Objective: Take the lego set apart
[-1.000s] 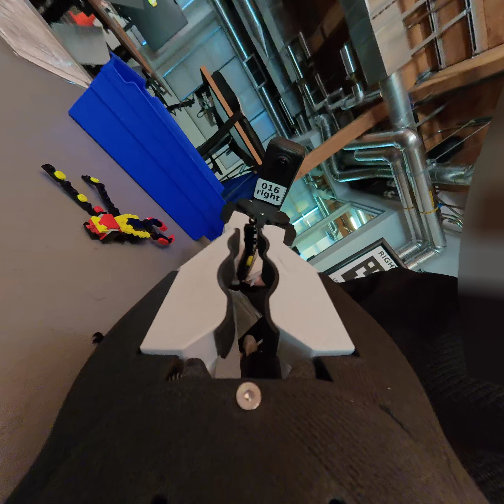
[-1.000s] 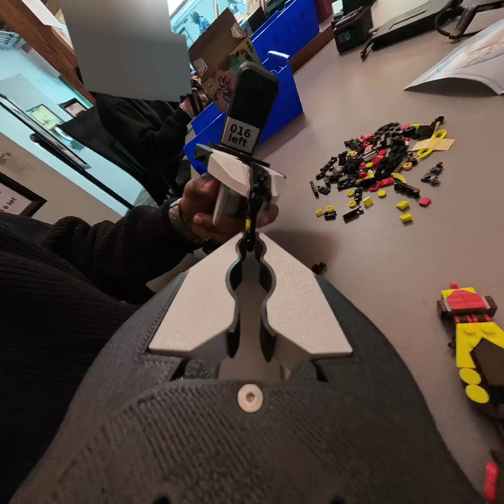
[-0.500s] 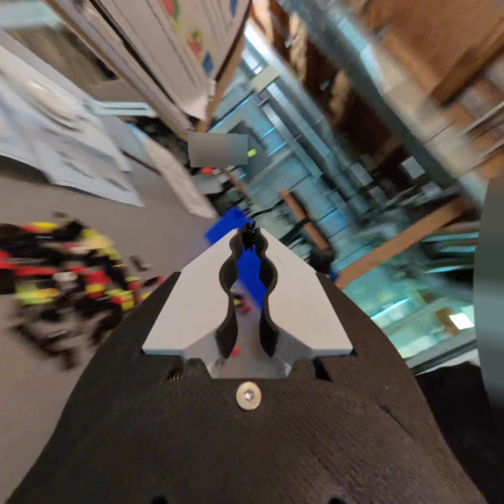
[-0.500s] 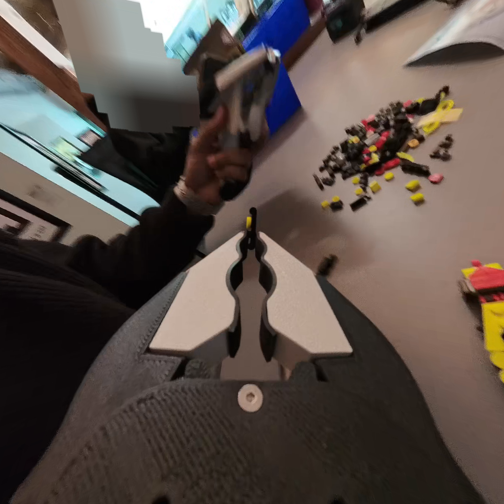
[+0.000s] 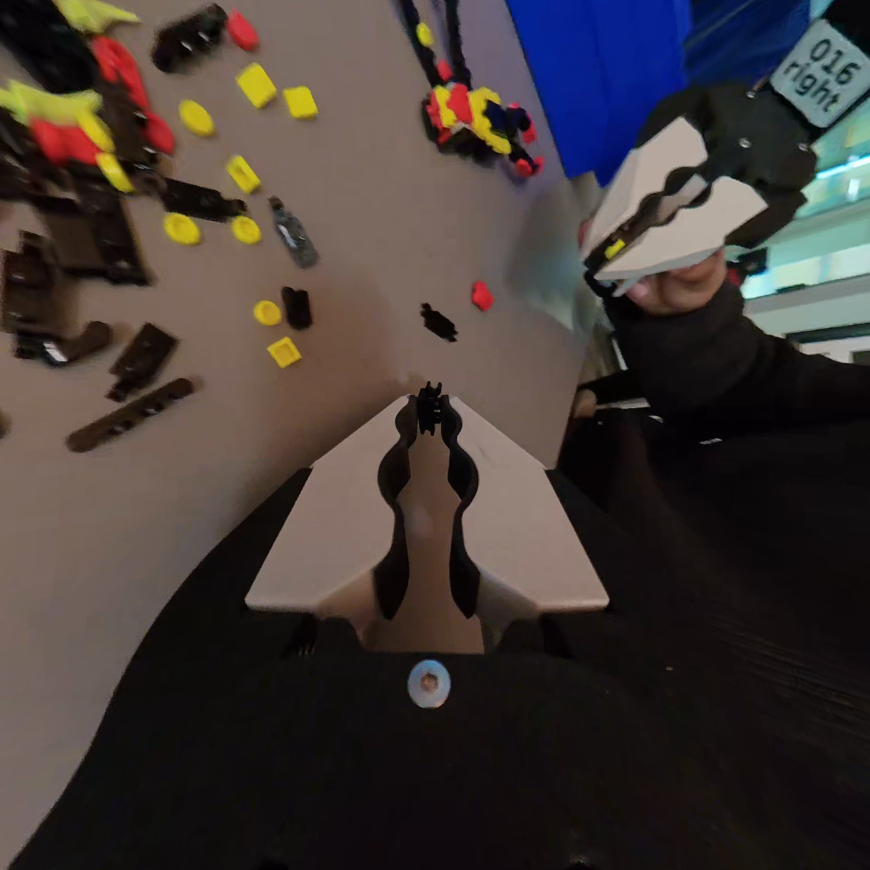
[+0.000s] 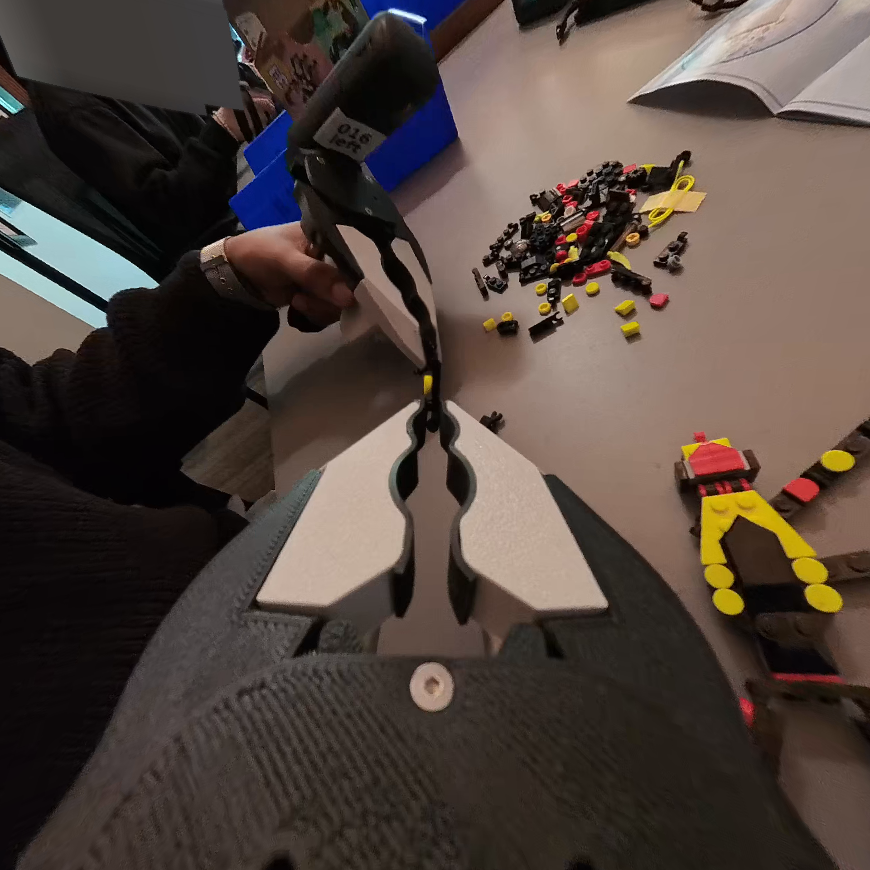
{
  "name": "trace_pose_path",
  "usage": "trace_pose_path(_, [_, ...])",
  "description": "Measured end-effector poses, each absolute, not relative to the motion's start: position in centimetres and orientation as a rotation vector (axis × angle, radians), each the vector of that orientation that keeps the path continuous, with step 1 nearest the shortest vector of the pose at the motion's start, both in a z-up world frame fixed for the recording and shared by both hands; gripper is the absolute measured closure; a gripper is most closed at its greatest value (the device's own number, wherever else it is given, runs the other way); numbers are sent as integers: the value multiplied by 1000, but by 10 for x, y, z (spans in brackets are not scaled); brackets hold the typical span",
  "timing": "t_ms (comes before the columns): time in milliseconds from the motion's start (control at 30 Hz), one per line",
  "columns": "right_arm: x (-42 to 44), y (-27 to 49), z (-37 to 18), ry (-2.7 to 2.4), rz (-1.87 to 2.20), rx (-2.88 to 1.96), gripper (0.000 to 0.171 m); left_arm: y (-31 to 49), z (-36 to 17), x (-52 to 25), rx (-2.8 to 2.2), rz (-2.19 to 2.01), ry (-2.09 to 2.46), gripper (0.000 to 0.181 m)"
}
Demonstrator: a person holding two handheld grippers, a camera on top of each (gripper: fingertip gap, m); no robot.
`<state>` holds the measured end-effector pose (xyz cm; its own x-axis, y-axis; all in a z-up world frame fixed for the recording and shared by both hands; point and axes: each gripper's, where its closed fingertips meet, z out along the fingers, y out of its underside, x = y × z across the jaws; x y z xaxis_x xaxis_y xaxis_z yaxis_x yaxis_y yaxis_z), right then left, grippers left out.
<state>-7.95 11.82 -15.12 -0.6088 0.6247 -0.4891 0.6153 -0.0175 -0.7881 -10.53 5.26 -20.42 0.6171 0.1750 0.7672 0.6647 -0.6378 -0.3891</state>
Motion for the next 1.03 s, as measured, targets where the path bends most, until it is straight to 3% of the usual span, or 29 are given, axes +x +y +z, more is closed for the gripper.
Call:
trace_pose_path(300, [-73,115,-149,-2217,1797,-1397,168,49,-207,-127,-2166,-758,-680,158])
trace_pose_path(433, [-44,99,-163,-2432,1732,-1438,167,60,-170,-115,-2017,-759,-506,158])
trace_pose_path(567, [9,80,-212,-2745,1463,-1534,162,73,-169,-69,-2076,-783,-276,159])
trace_pose_path(633, [19,75,-221,-2757,1449,-1561,162,80,-171,-43,-2116,-763,-101,177])
trace_pose_path(800, [9,98,-218,-2578,1487,-1614,157,91,-188,-6,-2244,-680,91,181])
trace_pose_path(1033, [18,103,-189,-2431,1533,-1288,147,71,-216,17,-2354,-675,86,175])
